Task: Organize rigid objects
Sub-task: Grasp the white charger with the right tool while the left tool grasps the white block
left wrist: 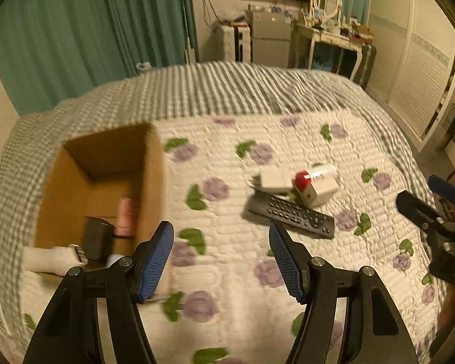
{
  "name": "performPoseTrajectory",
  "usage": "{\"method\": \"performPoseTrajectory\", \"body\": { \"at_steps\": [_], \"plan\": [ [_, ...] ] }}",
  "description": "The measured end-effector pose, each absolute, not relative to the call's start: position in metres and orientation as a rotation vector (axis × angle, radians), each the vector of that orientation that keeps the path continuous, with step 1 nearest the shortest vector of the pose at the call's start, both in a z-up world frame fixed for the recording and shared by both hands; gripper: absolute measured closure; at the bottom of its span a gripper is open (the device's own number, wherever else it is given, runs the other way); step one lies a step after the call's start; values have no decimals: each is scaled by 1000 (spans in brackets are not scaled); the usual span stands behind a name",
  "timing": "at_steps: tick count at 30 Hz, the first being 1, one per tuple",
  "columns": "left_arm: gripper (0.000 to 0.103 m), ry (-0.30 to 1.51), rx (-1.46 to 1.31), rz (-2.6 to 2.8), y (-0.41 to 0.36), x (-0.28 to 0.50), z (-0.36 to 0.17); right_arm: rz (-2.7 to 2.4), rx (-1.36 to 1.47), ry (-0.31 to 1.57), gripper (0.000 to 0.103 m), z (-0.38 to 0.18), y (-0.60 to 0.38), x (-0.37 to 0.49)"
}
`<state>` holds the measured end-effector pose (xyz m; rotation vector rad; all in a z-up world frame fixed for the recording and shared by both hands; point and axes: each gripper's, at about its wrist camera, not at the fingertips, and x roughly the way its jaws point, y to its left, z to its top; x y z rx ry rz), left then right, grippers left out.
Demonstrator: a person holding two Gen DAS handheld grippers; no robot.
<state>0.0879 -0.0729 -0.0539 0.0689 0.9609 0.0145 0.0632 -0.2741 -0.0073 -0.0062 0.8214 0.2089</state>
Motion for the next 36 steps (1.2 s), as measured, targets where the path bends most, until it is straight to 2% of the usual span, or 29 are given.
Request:
{"method": "performPoseTrajectory", "body": {
  "at_steps": [8, 17, 19, 21, 23, 26, 36],
  "plan": [
    [35, 1033, 82, 17, -96, 118, -109, 214, 30, 888, 7, -69, -283, 88],
    [35, 1039, 126, 22, -96, 156, -140, 243, -6, 916, 11, -119, -260, 141],
    [35, 1049, 129, 20, -95, 162, -145, 250, -10, 938, 15, -129, -256, 151],
    [35, 1038, 144, 17, -94, 167, -148, 272, -2, 955, 25, -138, -252, 161],
    [35, 1038, 160, 27, -93, 172, -152, 273, -23, 957, 28, -145, -248, 166],
    [35, 1042, 142, 13, -93, 180, -156, 250, -80, 943, 49, -149, -242, 172],
    [35, 1029, 163, -105, -125, 202, -160, 191, -44, 863, 50, -123, -269, 164]
  ]
}}
